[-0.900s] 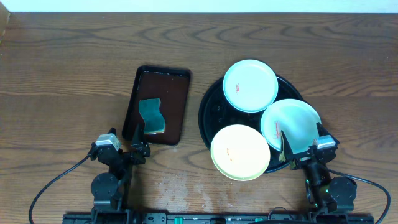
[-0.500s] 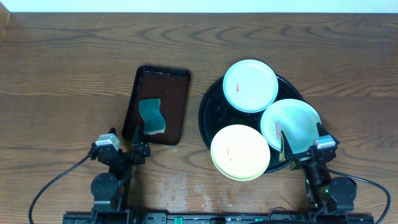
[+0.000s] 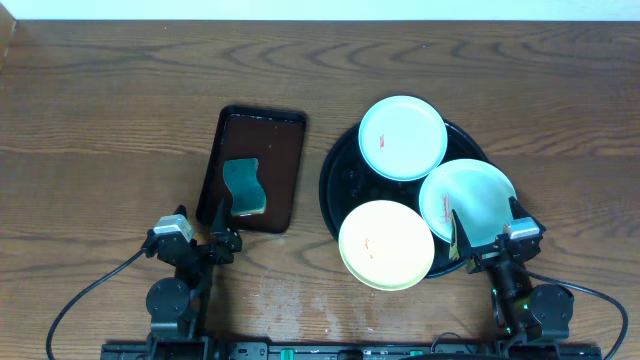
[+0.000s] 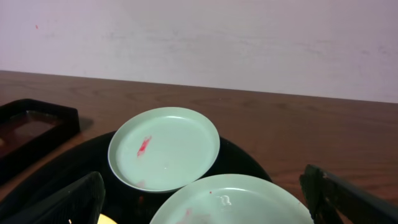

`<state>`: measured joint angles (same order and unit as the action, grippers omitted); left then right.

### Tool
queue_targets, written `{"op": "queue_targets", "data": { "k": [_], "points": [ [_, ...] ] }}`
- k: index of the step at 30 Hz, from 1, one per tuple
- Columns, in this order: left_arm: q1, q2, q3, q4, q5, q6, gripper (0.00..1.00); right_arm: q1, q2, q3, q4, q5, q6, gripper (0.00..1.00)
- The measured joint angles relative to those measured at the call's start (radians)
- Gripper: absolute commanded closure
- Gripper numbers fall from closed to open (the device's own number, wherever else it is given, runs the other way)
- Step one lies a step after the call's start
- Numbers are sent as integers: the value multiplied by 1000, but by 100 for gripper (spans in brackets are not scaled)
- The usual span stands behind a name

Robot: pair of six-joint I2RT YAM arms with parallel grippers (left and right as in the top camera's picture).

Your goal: Clean dirty plates on tray and stack at the side

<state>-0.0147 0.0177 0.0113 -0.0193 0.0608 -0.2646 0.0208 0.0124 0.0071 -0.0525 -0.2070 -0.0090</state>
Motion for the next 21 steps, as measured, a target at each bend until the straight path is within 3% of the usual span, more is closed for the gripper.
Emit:
{"op": "queue_targets", "data": {
  "k": [21],
  "points": [
    [0,0,0,1,0,-13,17,0,0,0,0,-2,0,1]
  ]
}}
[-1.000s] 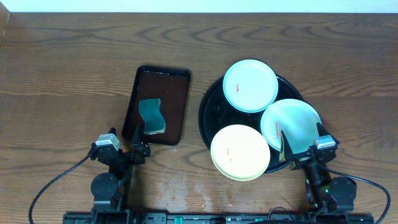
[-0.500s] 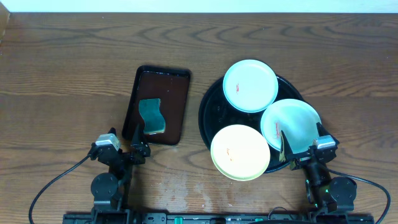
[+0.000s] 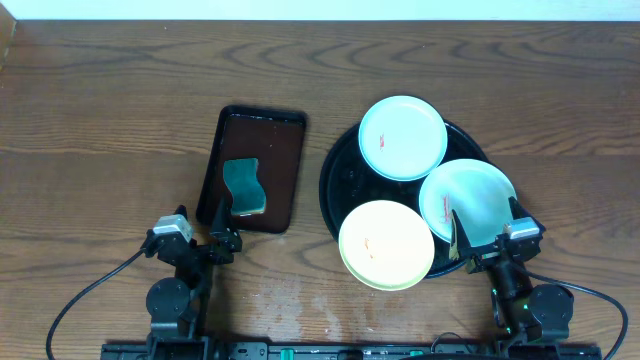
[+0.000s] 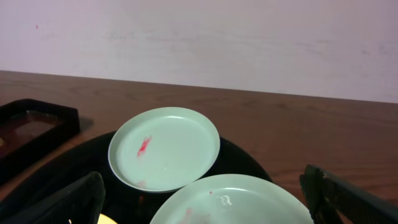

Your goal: Clean dirty plates on tray and stack at the side

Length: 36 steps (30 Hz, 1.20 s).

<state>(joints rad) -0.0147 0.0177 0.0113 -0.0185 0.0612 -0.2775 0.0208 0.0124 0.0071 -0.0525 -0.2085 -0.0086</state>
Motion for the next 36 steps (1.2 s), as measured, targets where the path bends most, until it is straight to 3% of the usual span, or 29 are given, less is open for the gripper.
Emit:
{"op": "queue_targets", "data": {
  "k": [13,19,23,29,32,36],
  "points": [
    [0,5,48,-35,116,-66,17,0,0,5,-2,-90,153,1],
    [0,138,271,-167,146,-67,17,0,57,187,-161,-156,169,1],
    [0,355,507,-362,151,-60,16,0,229,429,-343,-175,176,1],
    [0,782,928,-764,150,-13,16,0,643,816,-690,-205,177,1],
    [0,950,1067,-820,153,-3,17,0,828,970,-794,-212,176,1],
    [0,1118,1110,-842,193,6,16,0,993,1069,-821,-240,176,1]
  ]
}}
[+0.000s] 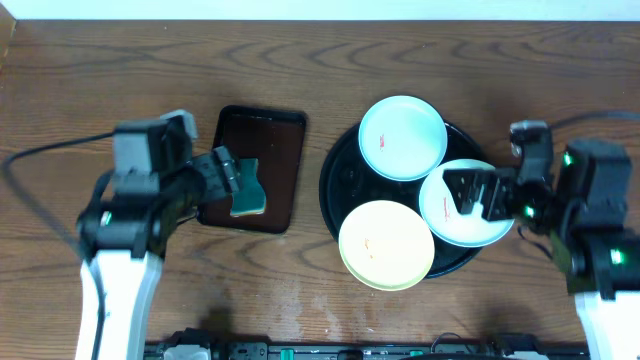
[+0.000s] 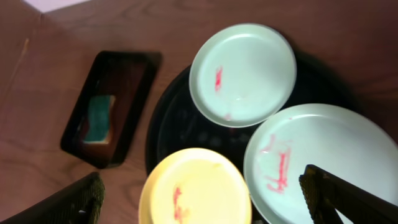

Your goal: Clean dirty plates on tray and stack at the side

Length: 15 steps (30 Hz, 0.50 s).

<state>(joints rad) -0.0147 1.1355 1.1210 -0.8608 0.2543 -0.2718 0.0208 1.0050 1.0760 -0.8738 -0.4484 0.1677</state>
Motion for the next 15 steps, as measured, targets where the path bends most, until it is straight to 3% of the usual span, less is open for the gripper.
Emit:
{"op": "queue_targets", "data": {
  "k": [11,15],
  "points": [
    [0,438,0,20,2,3,25,0,162,8,-1,-90,6,6],
    [-3,565,0,97,0,-2,38,0,163,8,0,-98,9,6]
  ]
}}
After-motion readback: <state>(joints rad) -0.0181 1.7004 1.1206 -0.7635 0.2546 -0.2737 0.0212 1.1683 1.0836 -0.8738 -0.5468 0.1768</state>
